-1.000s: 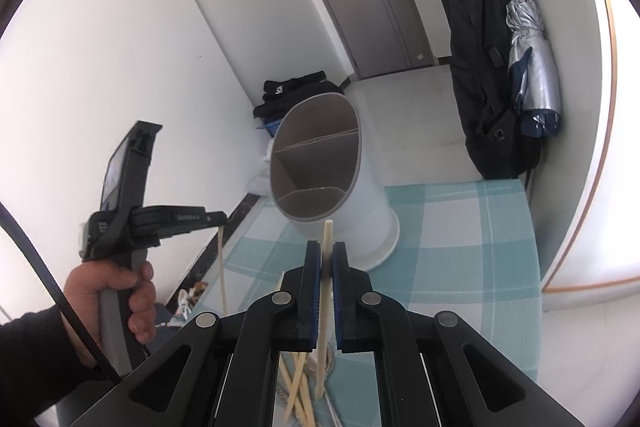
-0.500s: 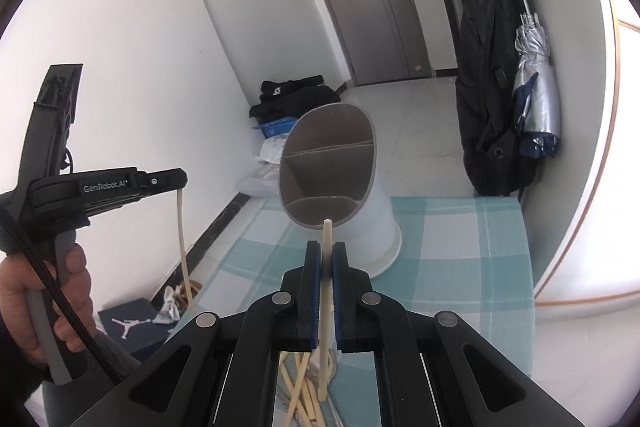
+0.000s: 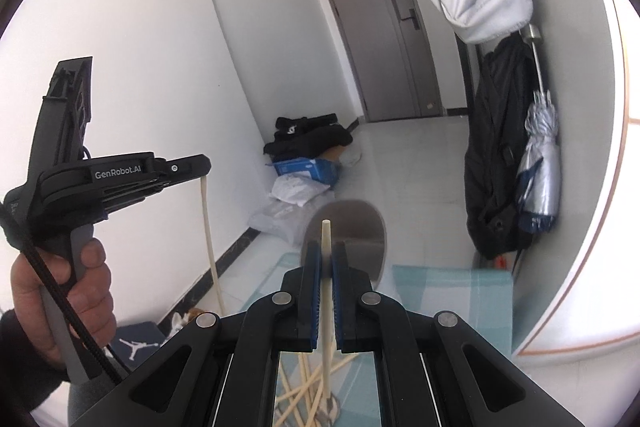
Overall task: Organize utensils
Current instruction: 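Carry chopsticks over the white holder and release them inside with both grippers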
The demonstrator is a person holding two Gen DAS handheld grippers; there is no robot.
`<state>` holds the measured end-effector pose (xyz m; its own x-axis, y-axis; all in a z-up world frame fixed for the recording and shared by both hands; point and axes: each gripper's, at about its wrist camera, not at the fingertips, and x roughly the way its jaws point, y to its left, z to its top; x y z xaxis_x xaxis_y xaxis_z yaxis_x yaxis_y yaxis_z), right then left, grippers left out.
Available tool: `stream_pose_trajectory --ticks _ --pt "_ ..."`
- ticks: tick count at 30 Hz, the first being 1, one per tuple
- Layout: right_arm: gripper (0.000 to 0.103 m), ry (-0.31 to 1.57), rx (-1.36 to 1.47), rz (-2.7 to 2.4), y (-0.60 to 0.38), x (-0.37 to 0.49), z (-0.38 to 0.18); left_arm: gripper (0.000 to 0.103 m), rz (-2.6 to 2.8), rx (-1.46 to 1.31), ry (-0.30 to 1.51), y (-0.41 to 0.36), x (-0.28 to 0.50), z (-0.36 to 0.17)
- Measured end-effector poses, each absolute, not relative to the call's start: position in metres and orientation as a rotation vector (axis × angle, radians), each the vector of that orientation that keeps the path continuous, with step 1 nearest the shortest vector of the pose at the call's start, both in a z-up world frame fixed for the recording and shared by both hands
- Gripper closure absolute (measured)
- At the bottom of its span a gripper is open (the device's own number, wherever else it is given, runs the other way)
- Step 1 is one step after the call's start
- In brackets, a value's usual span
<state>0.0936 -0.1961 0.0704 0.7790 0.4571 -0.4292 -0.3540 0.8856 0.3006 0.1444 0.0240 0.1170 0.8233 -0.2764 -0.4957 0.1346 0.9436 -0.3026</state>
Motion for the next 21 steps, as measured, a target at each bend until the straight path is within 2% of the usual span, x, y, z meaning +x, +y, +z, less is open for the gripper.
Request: stream_pose_trajectory --ticks 5,10,15,21 --pt "0.098 0.459 0.167 0.464 -0.198 0.128 0.116 0.100 -0.208 -0.279 0.430 0.025 0.167 0.138" --pt "0.098 0.437 0.136 0.473 -0.193 0.169 0.137 0.100 -0.221 -0.275 0.361 0.024 0.196 0.135" --pt "0.098 0.411 0.089 0.476 -0.185 0.204 0.139 0.100 -0.255 -0.258 0.347 0.022 0.221 0.122" --pt "0.098 0.443 0.050 0.485 -0.171 0.243 0.114 0.100 -0.296 -0.213 0.366 0.014 0.245 0.099"
